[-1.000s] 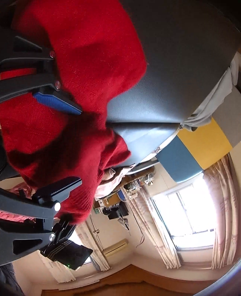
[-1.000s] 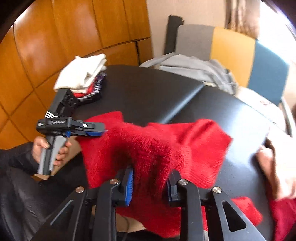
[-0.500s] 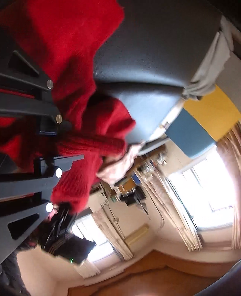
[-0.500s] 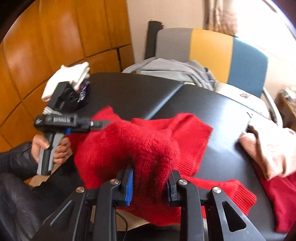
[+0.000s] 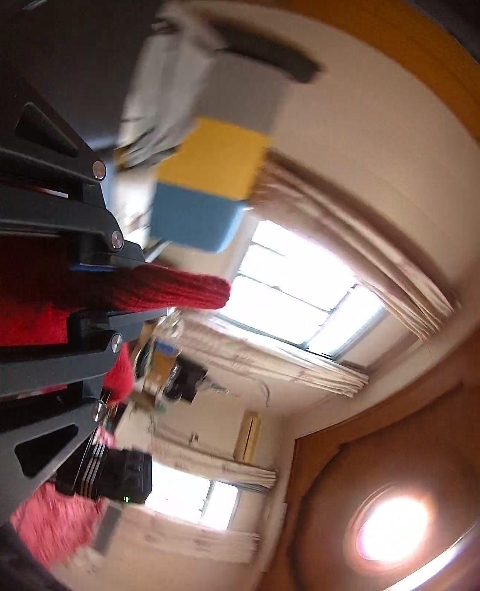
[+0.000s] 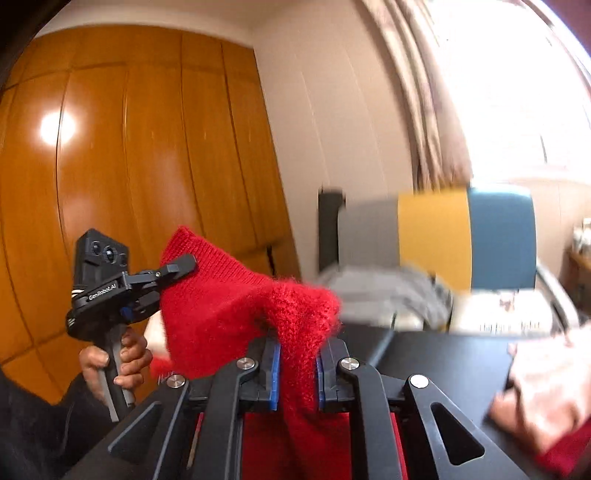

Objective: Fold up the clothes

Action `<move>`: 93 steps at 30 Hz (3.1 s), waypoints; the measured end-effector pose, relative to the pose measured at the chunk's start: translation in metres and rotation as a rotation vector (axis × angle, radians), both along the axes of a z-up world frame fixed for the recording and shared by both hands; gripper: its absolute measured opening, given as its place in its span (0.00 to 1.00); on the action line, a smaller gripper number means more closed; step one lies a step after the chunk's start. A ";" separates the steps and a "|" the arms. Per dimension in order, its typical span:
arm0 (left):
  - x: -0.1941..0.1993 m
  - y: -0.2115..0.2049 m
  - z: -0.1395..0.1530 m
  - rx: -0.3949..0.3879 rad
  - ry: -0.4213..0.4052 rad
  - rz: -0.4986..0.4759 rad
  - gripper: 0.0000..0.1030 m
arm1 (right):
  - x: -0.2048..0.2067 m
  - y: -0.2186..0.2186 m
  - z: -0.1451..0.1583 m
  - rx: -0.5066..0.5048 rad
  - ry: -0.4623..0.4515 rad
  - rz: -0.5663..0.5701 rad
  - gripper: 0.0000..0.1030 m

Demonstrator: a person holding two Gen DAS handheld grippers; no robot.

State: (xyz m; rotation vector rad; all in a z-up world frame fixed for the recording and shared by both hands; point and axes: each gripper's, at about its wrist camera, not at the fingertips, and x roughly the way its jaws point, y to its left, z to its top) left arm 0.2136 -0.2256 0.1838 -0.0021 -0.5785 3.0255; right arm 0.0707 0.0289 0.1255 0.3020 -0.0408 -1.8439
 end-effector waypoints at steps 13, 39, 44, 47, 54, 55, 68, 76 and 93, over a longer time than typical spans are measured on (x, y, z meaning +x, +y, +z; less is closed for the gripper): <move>-0.254 -0.153 -0.069 -0.048 -0.527 0.386 0.24 | -0.190 -0.151 0.013 0.109 -0.044 -0.337 0.22; 0.063 -0.127 -0.338 0.472 -0.857 0.407 0.50 | -0.088 -0.034 -0.203 0.300 -0.455 -0.123 0.76; 0.044 -0.120 -0.345 0.380 -0.872 0.470 0.52 | -0.048 -0.042 -0.202 0.337 -0.433 -0.032 0.81; 0.018 -0.120 -0.338 0.334 -0.879 0.415 0.15 | -0.035 -0.049 -0.208 0.361 -0.433 -0.001 0.84; 0.022 -0.171 -0.270 0.355 -0.756 0.438 0.06 | -0.029 -0.055 -0.227 0.397 -0.495 -0.018 0.84; 0.024 -0.184 -0.257 0.313 -0.765 0.504 0.06 | -0.030 -0.050 -0.227 0.402 -0.485 -0.037 0.84; -0.022 -0.177 -0.228 0.211 -0.751 0.548 0.40 | -0.044 0.017 -0.221 0.465 -0.350 -0.277 0.84; -0.088 -0.052 -0.311 0.189 -0.904 0.110 0.40 | -0.065 0.041 -0.243 0.649 -0.167 -0.434 0.69; -0.093 -0.023 -0.322 0.062 -0.915 0.033 0.41 | -0.166 0.064 -0.122 0.479 -0.065 -0.634 0.05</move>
